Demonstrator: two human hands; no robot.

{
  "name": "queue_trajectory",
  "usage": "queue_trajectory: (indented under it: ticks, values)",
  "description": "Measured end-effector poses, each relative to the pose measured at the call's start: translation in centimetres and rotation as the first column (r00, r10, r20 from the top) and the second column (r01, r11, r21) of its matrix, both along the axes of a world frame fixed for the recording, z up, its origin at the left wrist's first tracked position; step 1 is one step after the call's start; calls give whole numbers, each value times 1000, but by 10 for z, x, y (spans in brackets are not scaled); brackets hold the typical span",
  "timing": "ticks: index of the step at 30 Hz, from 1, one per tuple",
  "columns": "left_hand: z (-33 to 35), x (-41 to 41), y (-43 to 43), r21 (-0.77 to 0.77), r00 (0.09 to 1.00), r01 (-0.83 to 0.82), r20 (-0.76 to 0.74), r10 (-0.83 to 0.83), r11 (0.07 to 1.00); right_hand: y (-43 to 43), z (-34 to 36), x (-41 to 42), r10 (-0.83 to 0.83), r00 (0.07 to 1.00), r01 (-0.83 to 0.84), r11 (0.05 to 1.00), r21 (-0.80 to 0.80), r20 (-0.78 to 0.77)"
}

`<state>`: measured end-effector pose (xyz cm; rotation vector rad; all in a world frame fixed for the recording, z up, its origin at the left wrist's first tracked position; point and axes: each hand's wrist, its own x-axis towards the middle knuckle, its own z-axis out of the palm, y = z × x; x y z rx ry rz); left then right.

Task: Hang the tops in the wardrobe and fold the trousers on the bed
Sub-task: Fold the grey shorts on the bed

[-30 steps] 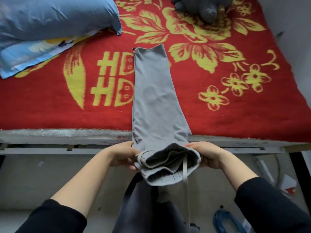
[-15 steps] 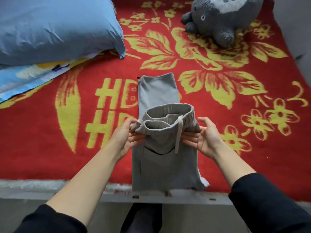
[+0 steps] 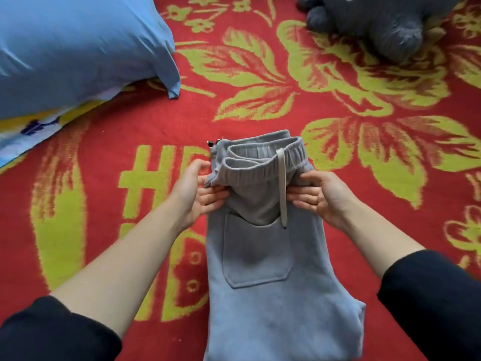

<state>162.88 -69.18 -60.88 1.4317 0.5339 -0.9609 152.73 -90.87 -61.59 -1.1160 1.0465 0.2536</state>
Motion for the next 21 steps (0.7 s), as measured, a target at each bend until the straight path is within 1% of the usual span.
queue_trajectory:
  ticks: [3, 6, 8, 9, 10, 11, 12, 13, 14, 16, 17, 19, 21]
  values:
    - [-12, 26, -14, 2, 999, 38, 16, -38, 999, -8, -13, 27, 4, 1000, -4, 999, -42, -4]
    - [-24, 34, -24, -7, 997, 3, 79, -3, 1000, -13, -28, 37, 12, 1000, -10, 997, -82, 27]
    - [-36, 26, -26, 24, 979, -18, 203, 12, 1000, -13, -36, 30, 43, 998, -31, 977, -209, 51]
    - [-42, 17, -24, 58, 955, -11, 298, -7, 998, -11, -38, 22, 74, 995, -51, 957, -287, 70]
    - [-49, 6, -20, 109, 909, 14, 412, -58, 994, -8, -39, 12, 120, 988, -78, 929, -361, 94]
    - [-54, -9, -14, 199, 837, 64, 523, -161, 978, -5, -41, -1, 176, 978, -113, 896, -429, 112]
    - [-58, -27, -8, 320, 738, 118, 605, -299, 940, -1, -42, -16, 234, 965, -147, 859, -491, 120]
    - [-59, -46, -2, 429, 624, 165, 651, -431, 888, 4, -42, -31, 293, 949, -184, 815, -549, 116]
    - [-60, -67, 5, 514, 512, 208, 668, -541, 832, 8, -41, -48, 354, 931, -230, 766, -601, 95]
    - [-61, -108, 16, 623, 306, 291, 659, -687, 726, 16, -41, -84, 466, 884, -327, 660, -677, 27]
    - [-62, -127, 20, 655, 228, 335, 641, -733, 677, 21, -41, -103, 509, 861, -373, 614, -695, -12]
    - [-67, -162, 28, 699, 99, 411, 604, -790, 586, 29, -43, -140, 585, 806, -449, 506, -737, -89]
    - [-71, -190, 36, 758, -29, 443, 545, -838, 478, 35, -46, -174, 672, 723, -503, 352, -789, -160]
